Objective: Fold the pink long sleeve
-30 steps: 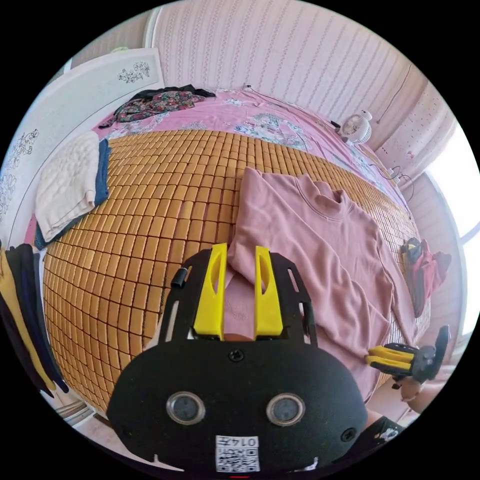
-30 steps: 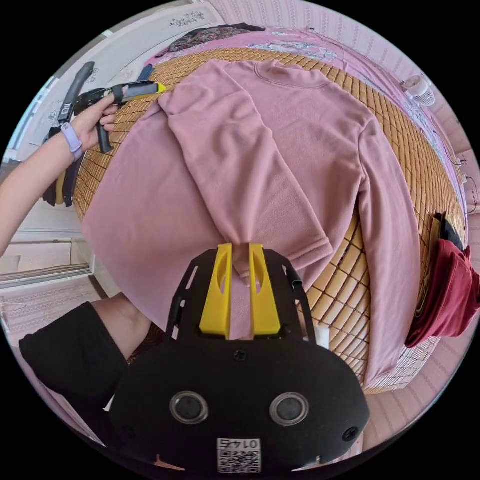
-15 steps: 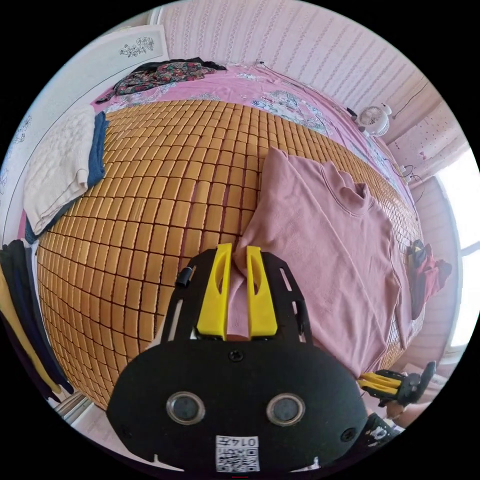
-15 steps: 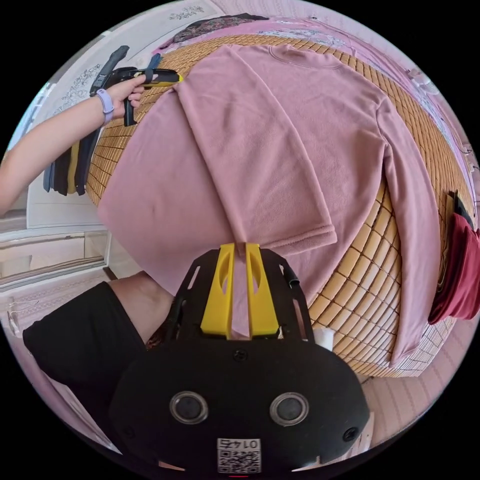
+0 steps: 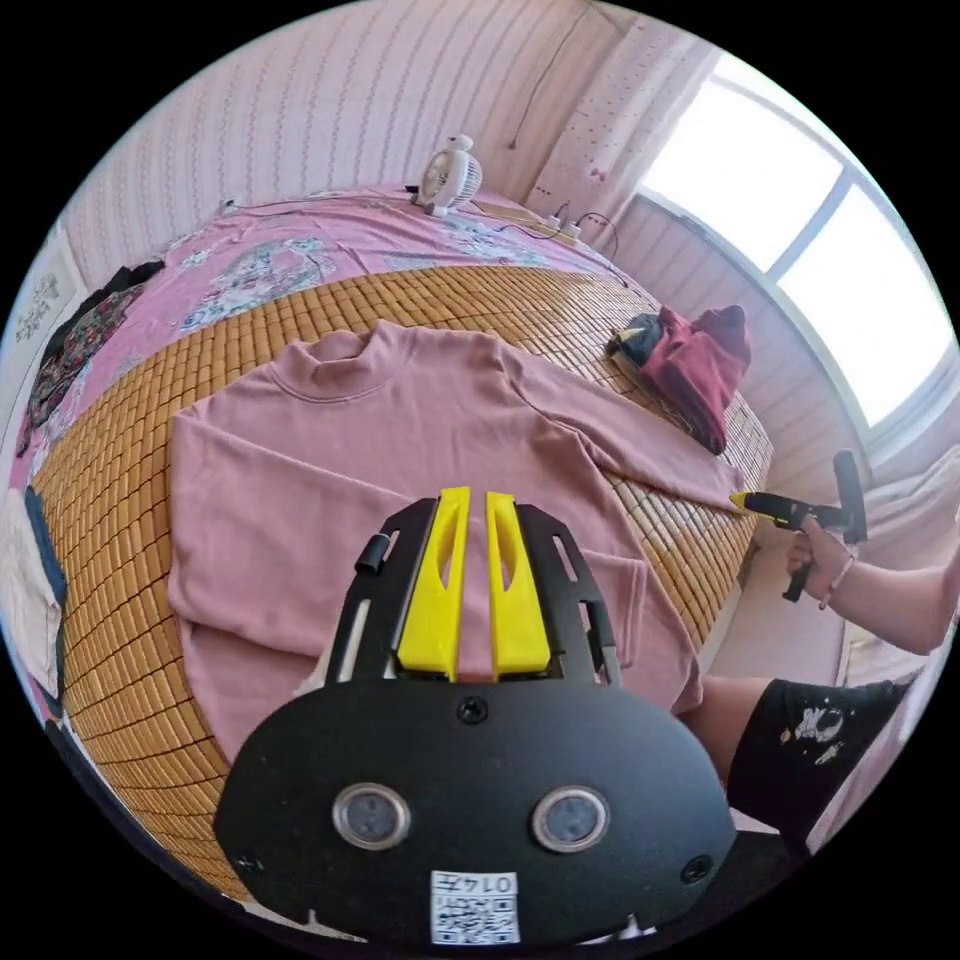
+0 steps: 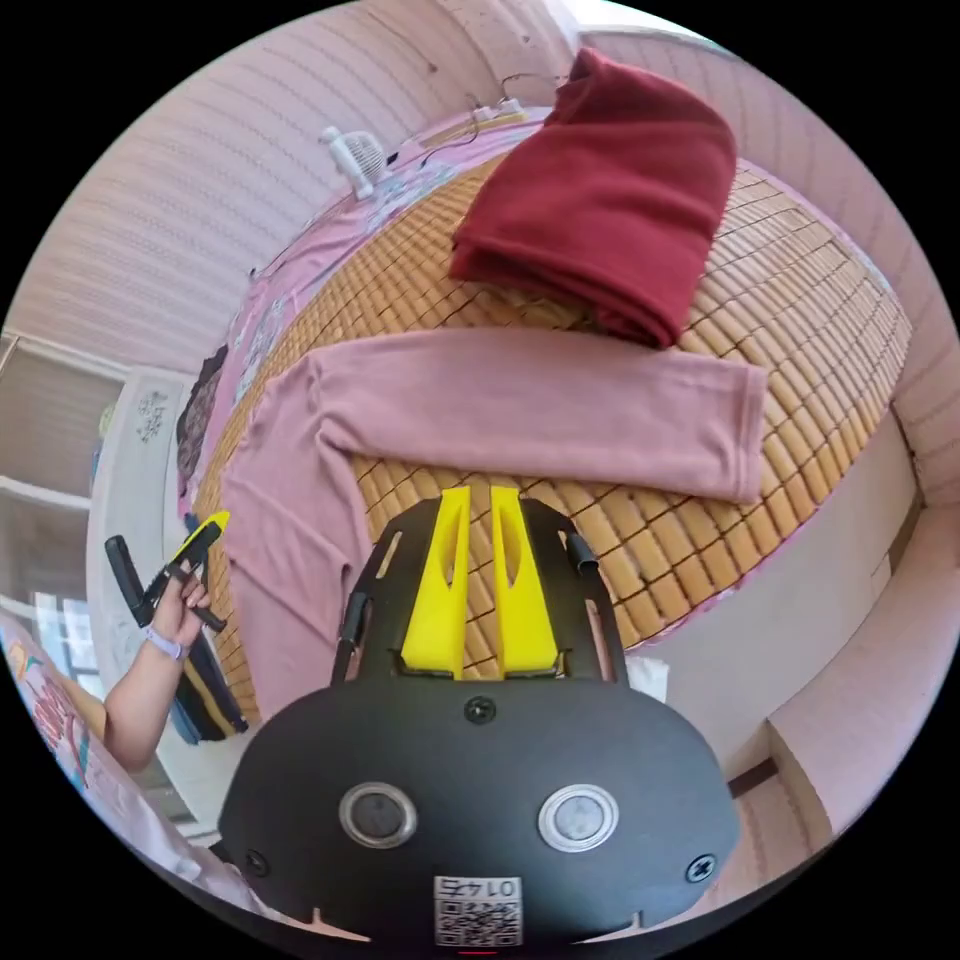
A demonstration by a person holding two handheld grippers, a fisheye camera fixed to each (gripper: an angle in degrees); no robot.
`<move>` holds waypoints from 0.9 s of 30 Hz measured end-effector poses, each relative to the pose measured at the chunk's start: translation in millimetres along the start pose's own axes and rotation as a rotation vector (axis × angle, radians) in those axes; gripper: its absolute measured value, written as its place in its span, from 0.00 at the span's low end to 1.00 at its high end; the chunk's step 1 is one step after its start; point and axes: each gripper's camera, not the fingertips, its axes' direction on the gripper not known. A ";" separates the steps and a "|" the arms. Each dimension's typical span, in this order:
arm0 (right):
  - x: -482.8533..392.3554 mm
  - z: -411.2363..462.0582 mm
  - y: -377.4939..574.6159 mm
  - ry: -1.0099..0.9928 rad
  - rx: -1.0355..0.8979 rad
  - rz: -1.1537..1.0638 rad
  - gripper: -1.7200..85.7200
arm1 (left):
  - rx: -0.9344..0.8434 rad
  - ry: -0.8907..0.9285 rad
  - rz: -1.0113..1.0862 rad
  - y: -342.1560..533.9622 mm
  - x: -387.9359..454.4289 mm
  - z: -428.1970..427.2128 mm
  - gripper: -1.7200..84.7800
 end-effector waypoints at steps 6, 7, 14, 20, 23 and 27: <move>110.5 -36.0 2.7 0.208 0.120 0.183 0.15 | -0.101 0.222 0.280 -67.1 156.1 104.2 0.11; 128.2 -35.0 4.8 0.205 0.115 0.211 0.15 | -0.125 0.228 0.331 -76.0 182.2 122.9 0.11; 181.9 -33.1 15.0 0.232 0.132 0.194 0.11 | -0.300 0.126 0.438 -97.2 269.3 218.7 0.14; 195.3 -41.4 -1.5 0.218 0.059 0.032 0.13 | -0.245 0.041 0.452 -88.9 271.1 218.5 0.11; 196.6 -30.0 -6.0 0.293 0.034 -0.002 0.15 | -0.248 0.044 0.468 -87.5 263.7 219.0 0.09; 195.2 -16.8 -10.4 0.332 0.026 -0.024 0.12 | -0.242 0.074 0.423 -84.2 243.8 216.4 0.07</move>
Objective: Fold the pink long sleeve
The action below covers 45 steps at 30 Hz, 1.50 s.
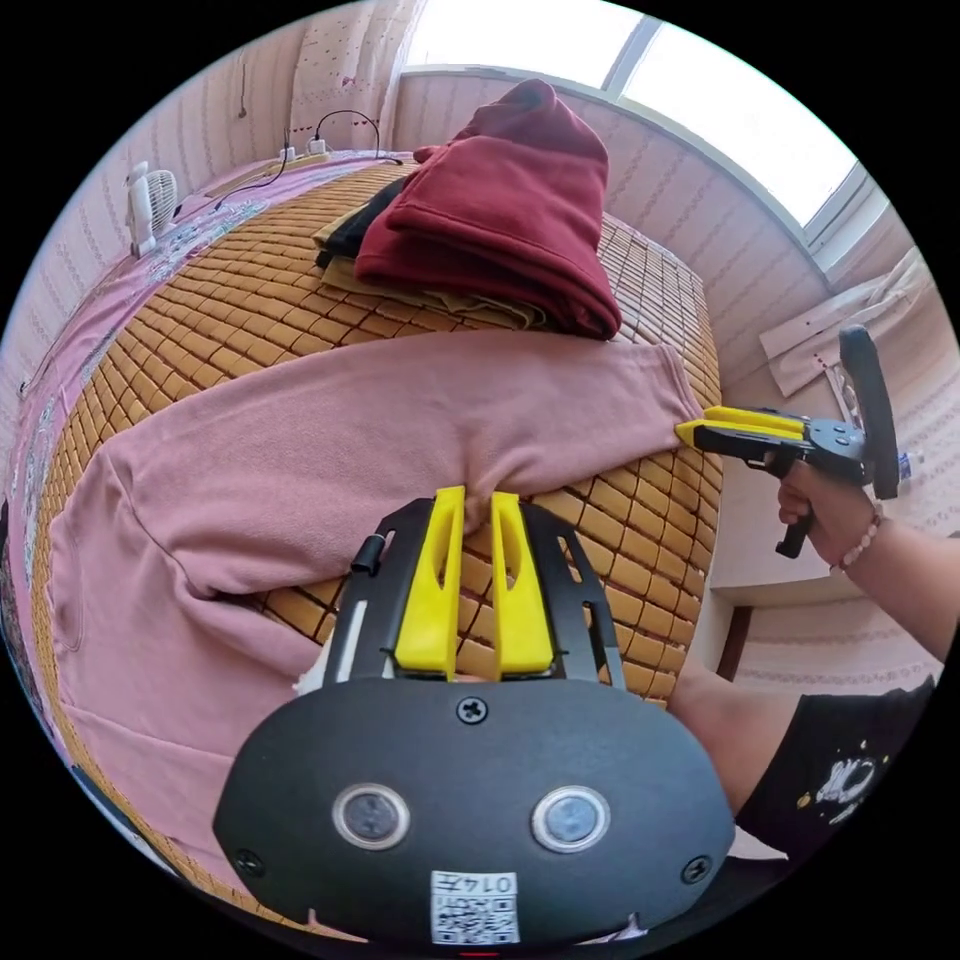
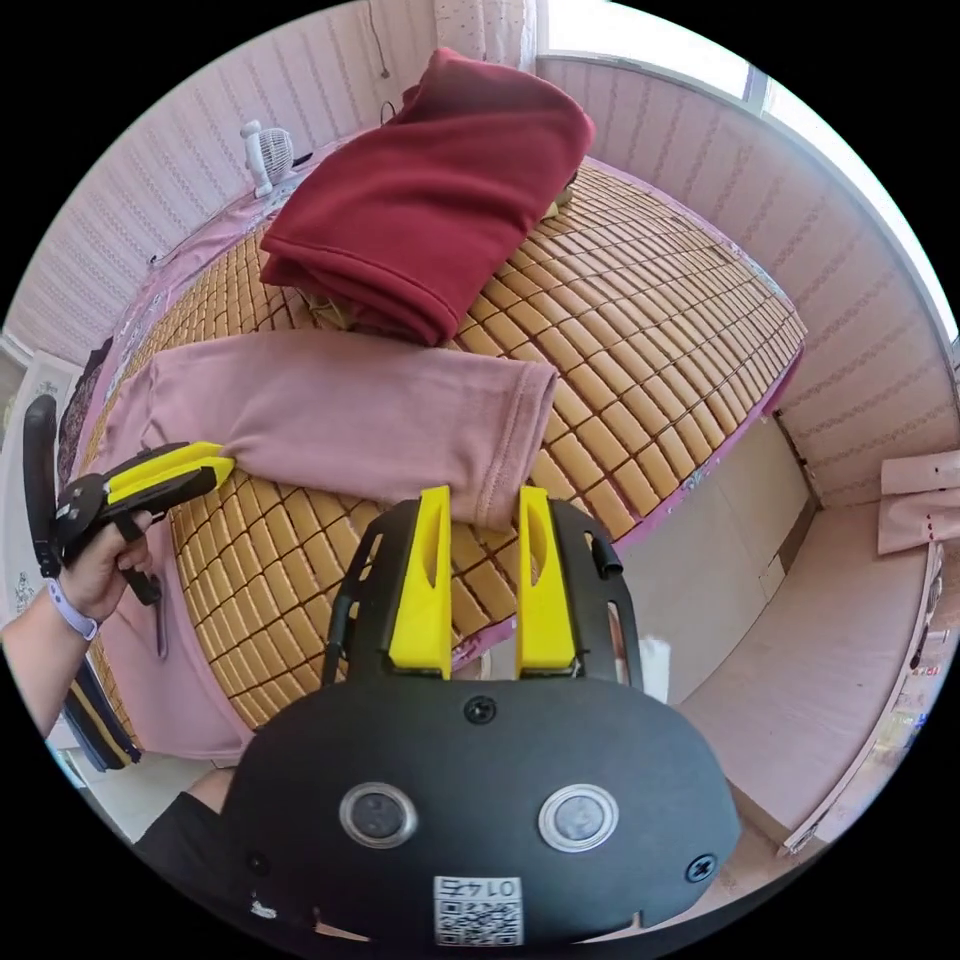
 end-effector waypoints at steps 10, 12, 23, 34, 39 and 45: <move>-16.3 -61.9 -49.0 -0.767 0.184 -0.090 0.04 | 0.242 0.091 -0.244 82.5 -54.3 -69.2 0.07; -45.2 -90.0 -69.2 -0.910 0.288 -0.187 0.04 | 0.280 0.128 -0.312 105.8 -73.7 -85.8 0.08; -403.4 -90.6 19.5 -1.283 -0.164 -1.208 0.10 | 0.199 0.038 -0.861 421.2 -174.1 -192.6 0.09; -424.3 9.3 -11.4 -0.731 -0.161 -1.079 0.14 | 0.091 -0.157 -1.082 622.1 -192.8 -249.5 0.10; -410.8 54.4 -114.2 -0.498 0.053 -0.761 0.19 | 0.352 -0.231 -0.979 599.0 -306.3 -271.3 0.11; -456.7 110.8 -178.8 -0.345 0.048 -0.694 0.19 | 0.427 -0.238 -0.932 527.7 -464.4 -256.4 0.15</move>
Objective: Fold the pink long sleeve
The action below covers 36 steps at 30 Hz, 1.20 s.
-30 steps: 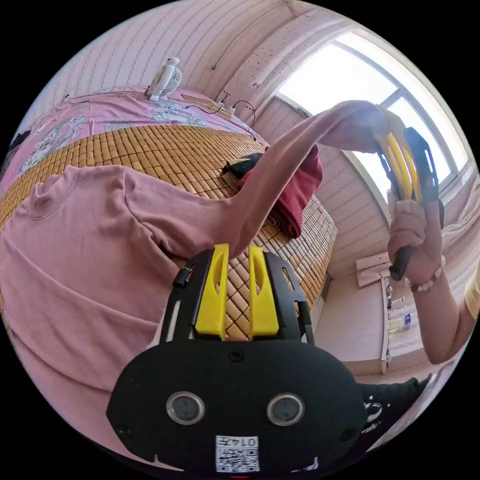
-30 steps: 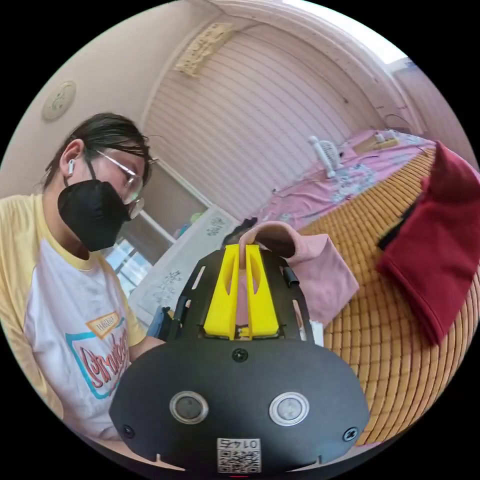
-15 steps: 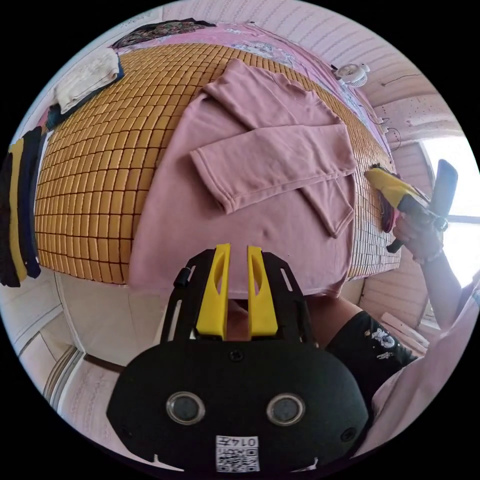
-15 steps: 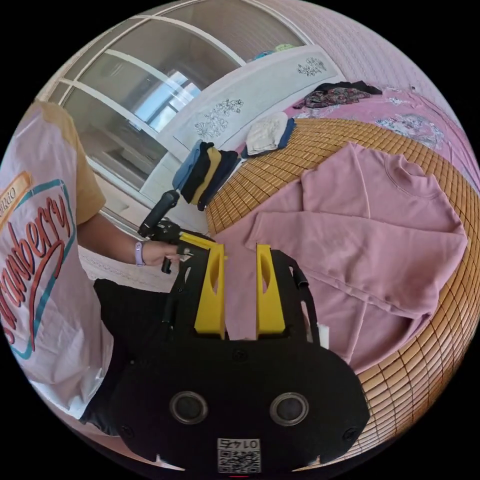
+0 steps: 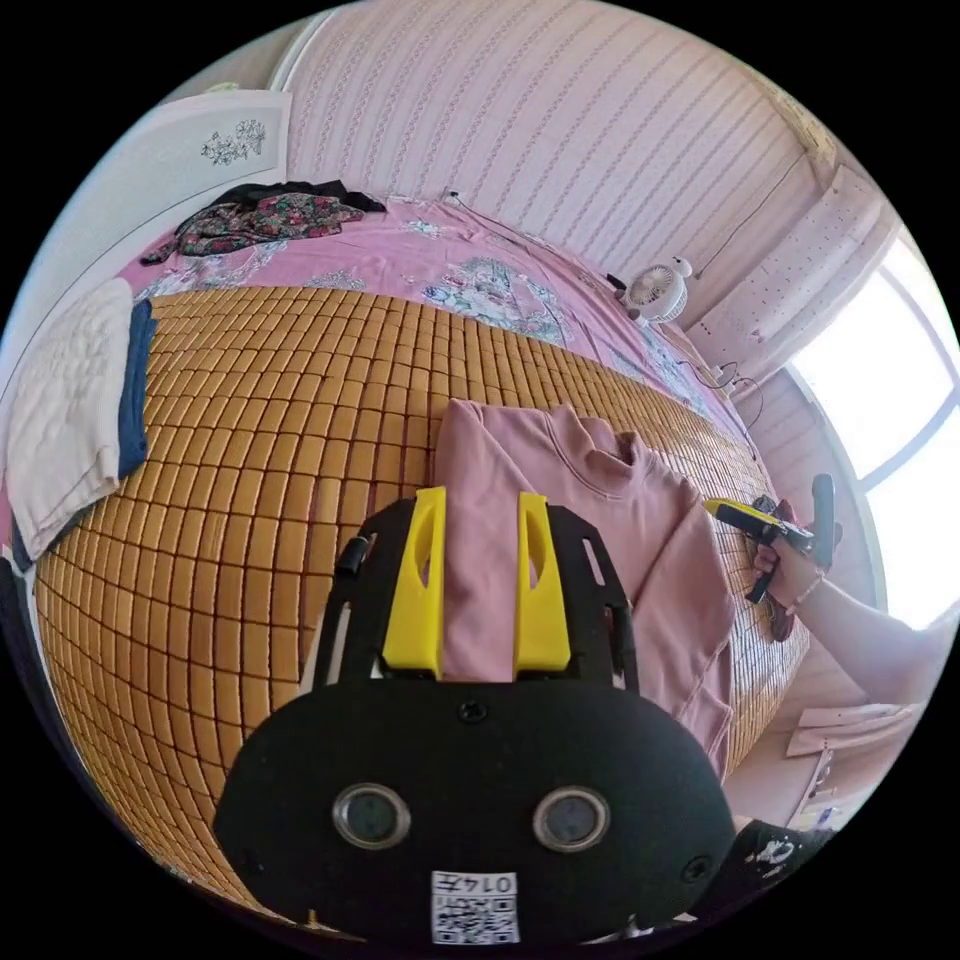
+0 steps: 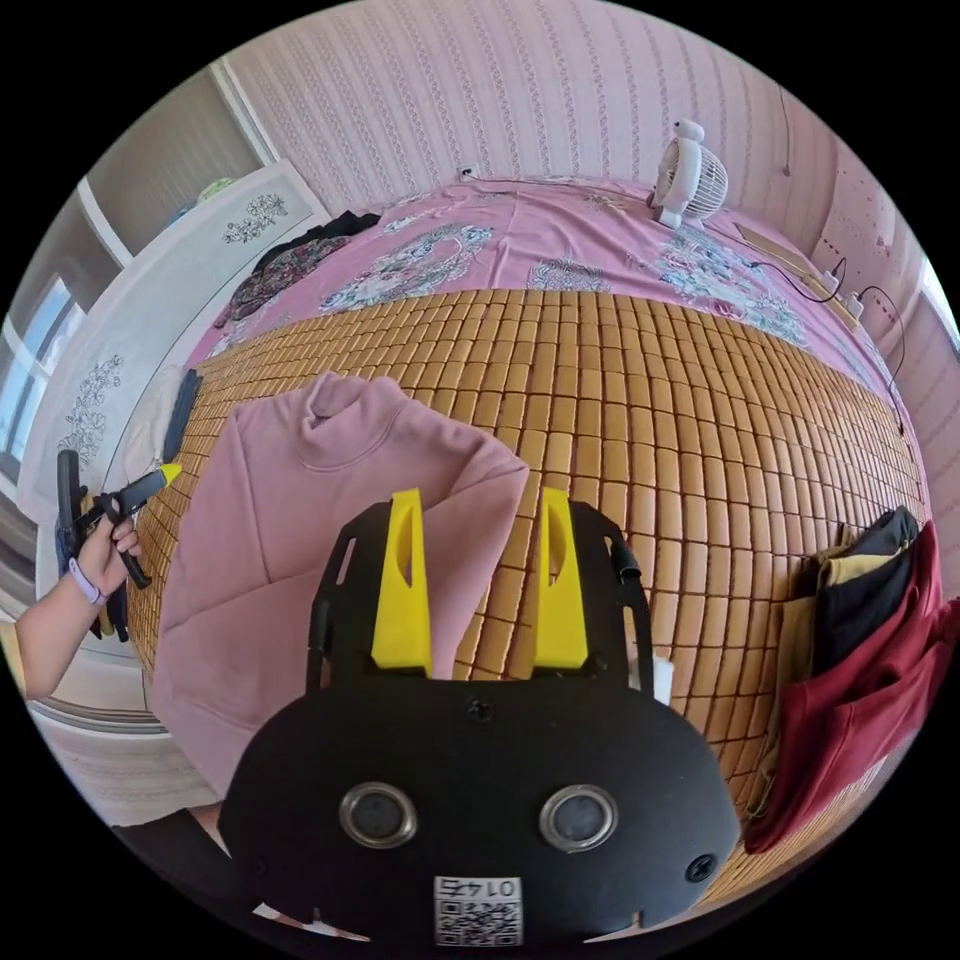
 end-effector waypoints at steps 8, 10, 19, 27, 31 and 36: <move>-0.8 20.3 -56.6 -0.135 -0.173 -0.046 0.06 | -0.313 -0.081 0.070 -80.8 -4.1 71.1 0.08; 5.6 4.4 -70.2 -0.140 -0.133 -0.071 0.06 | -0.266 -0.083 0.123 -90.5 4.7 56.1 0.08; -22.5 -156.9 -67.4 -0.159 0.163 -0.381 0.06 | 0.081 0.304 0.158 -67.6 -0.6 -83.9 0.07; -88.7 -171.3 109.2 -0.377 -0.217 -0.396 0.09 | -0.291 0.238 0.142 145.9 -60.8 -161.5 0.07; -94.7 -128.2 186.5 -0.284 -0.405 -0.197 0.11 | -0.402 0.104 -0.085 234.6 -92.2 -176.2 0.08; -107.4 -129.6 190.7 -0.128 -0.335 -0.025 0.14 | -0.273 0.062 -0.041 232.4 -43.6 -183.3 0.09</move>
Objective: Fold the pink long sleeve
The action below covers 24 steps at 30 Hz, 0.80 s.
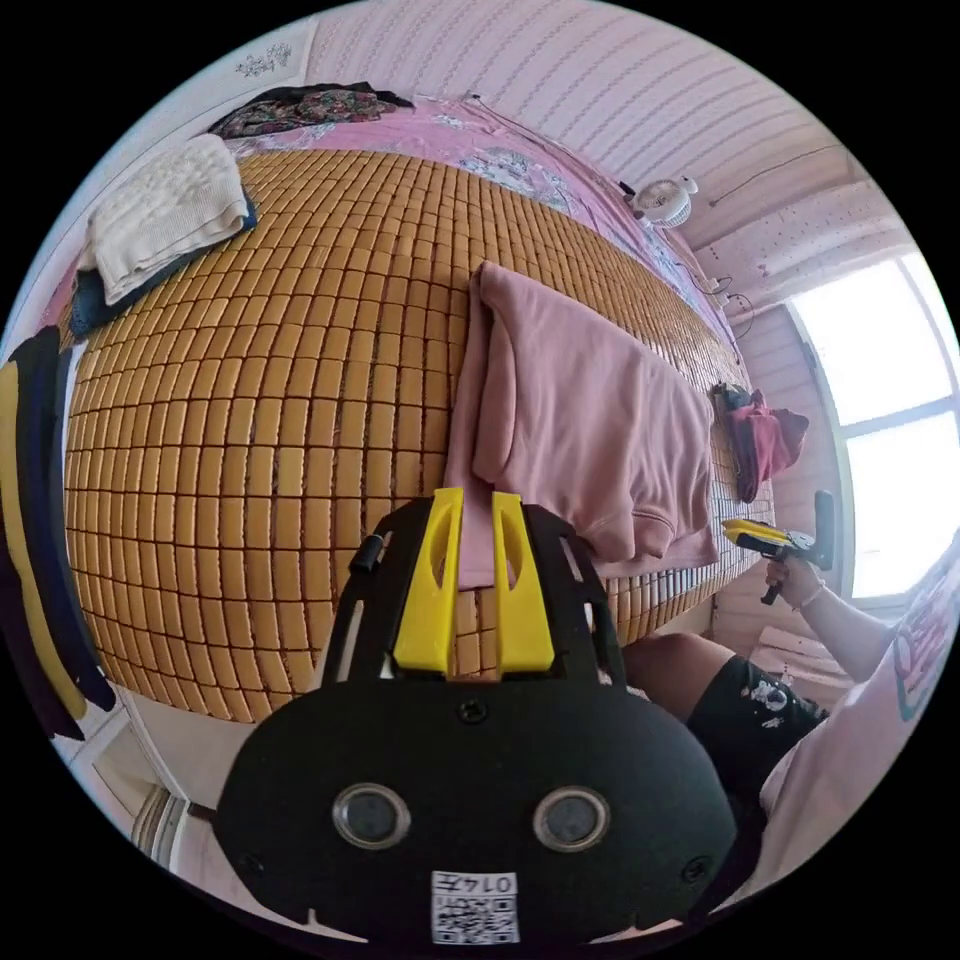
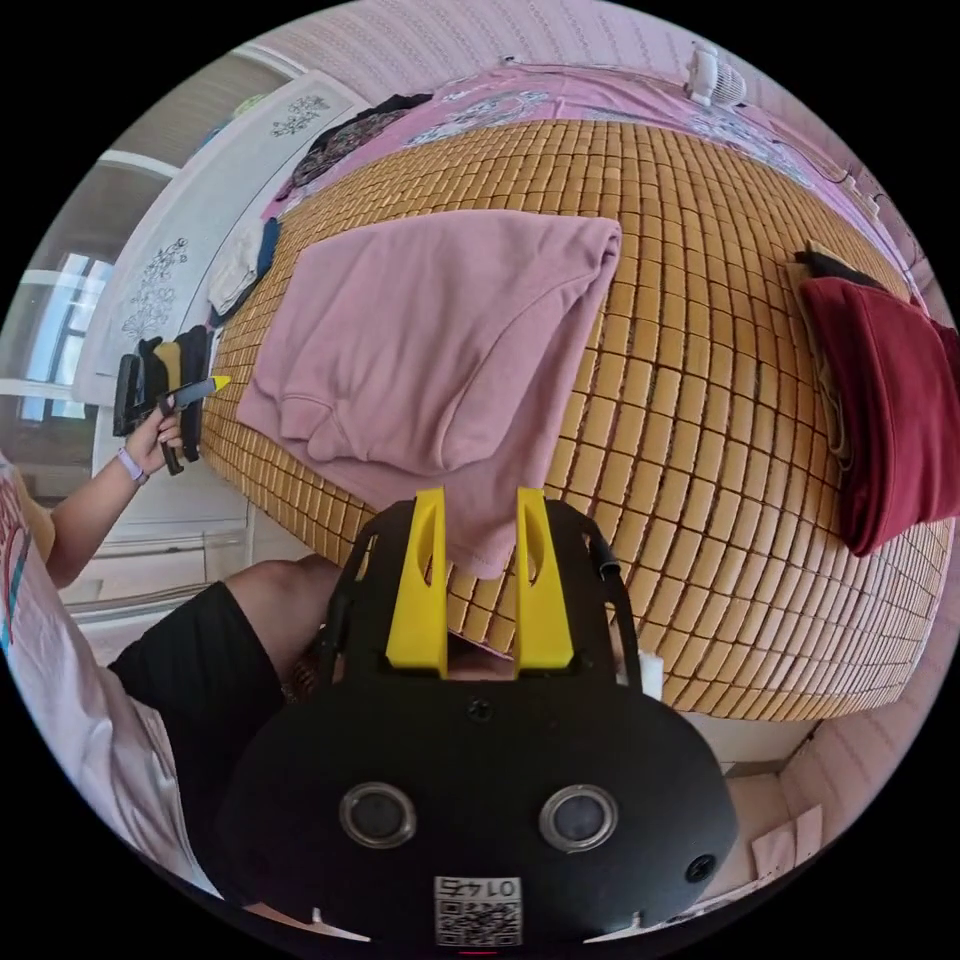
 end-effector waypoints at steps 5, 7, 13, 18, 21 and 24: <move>-36.5 39.3 -12.4 0.219 -0.125 -0.018 0.13 | -0.058 -0.139 0.087 -35.8 68.0 53.0 0.11; -57.4 40.1 -4.3 0.316 -0.086 -0.117 0.12 | -0.018 -0.253 0.174 -23.1 84.5 62.1 0.09; -65.5 27.1 27.9 0.319 0.083 -0.069 0.12 | 0.090 -0.301 0.231 24.7 96.5 48.8 0.08; -67.2 17.8 41.7 0.316 0.125 -0.117 0.12 | 0.132 -0.291 0.228 42.1 95.1 36.5 0.08; -63.0 10.6 55.5 0.300 0.183 -0.125 0.11 | 0.152 -0.238 0.165 59.8 90.4 26.1 0.07; -70.2 5.4 70.9 0.369 0.167 -0.270 0.09 | 0.123 -0.193 0.162 92.1 85.8 11.8 0.06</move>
